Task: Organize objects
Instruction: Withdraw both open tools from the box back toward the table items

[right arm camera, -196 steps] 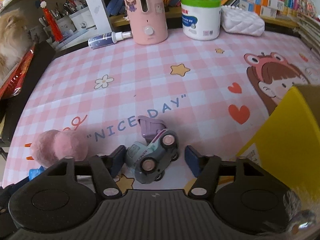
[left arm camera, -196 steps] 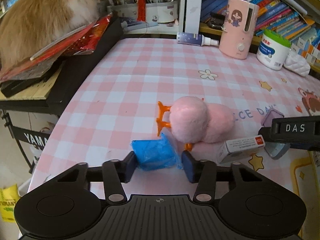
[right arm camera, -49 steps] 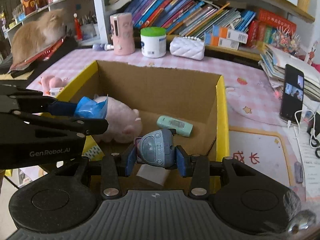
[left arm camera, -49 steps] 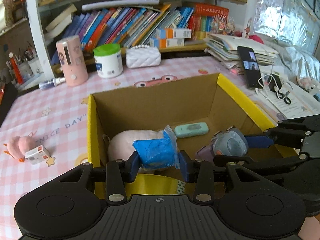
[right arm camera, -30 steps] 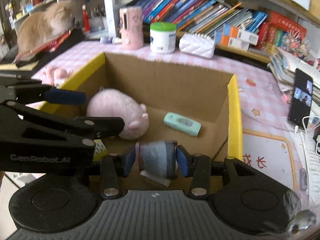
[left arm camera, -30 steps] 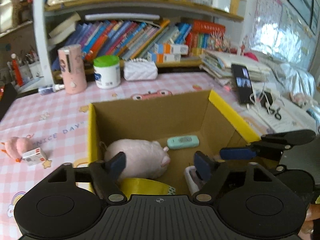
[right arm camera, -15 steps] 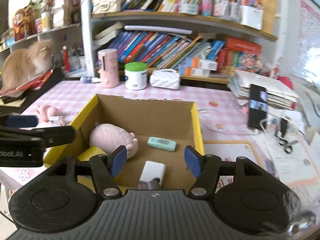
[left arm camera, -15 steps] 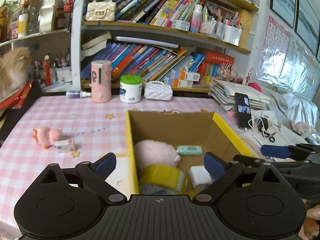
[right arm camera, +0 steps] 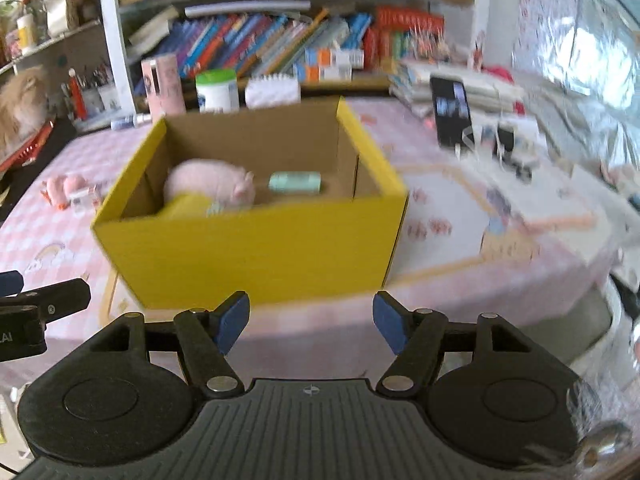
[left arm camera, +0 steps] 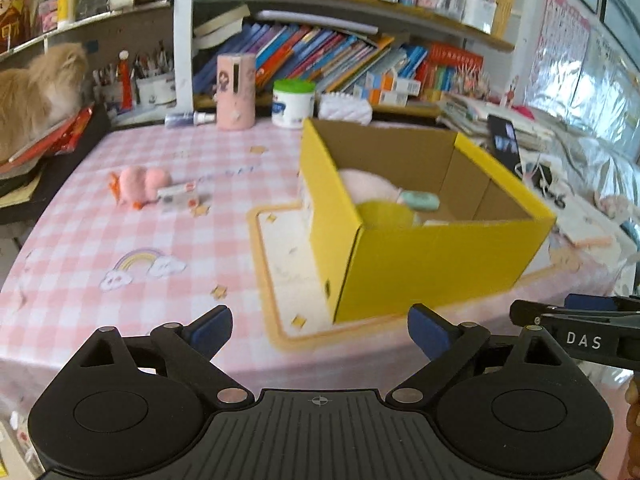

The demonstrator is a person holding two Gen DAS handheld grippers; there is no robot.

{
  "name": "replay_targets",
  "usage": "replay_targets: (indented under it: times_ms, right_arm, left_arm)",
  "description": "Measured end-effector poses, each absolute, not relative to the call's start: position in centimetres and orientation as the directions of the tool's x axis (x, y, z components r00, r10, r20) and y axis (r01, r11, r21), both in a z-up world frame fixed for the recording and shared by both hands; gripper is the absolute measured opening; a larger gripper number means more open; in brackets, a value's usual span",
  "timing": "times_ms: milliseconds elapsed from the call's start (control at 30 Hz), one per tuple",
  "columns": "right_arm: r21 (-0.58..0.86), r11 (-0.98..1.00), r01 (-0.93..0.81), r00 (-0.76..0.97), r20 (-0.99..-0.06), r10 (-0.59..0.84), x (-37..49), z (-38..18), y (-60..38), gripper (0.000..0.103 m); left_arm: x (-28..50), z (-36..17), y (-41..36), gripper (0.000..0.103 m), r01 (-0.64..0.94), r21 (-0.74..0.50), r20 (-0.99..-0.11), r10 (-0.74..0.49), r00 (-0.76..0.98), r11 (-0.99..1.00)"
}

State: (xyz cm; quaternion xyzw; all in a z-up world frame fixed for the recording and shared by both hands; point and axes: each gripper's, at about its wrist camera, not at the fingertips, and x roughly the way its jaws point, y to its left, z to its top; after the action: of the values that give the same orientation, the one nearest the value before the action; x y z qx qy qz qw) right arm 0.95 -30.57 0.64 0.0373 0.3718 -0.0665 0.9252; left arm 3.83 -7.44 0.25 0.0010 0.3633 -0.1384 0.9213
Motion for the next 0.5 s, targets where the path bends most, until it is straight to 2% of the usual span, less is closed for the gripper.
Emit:
replay_targets:
  times_ms: [500]
  right_arm:
    - [0.049,0.997,0.062,0.647,-0.763,-0.002,-2.3,-1.5,-22.5,0.072]
  left_arm:
    - [0.2,-1.1,-0.7,0.096,0.188,-0.074,-0.732,-0.182,0.657,0.979]
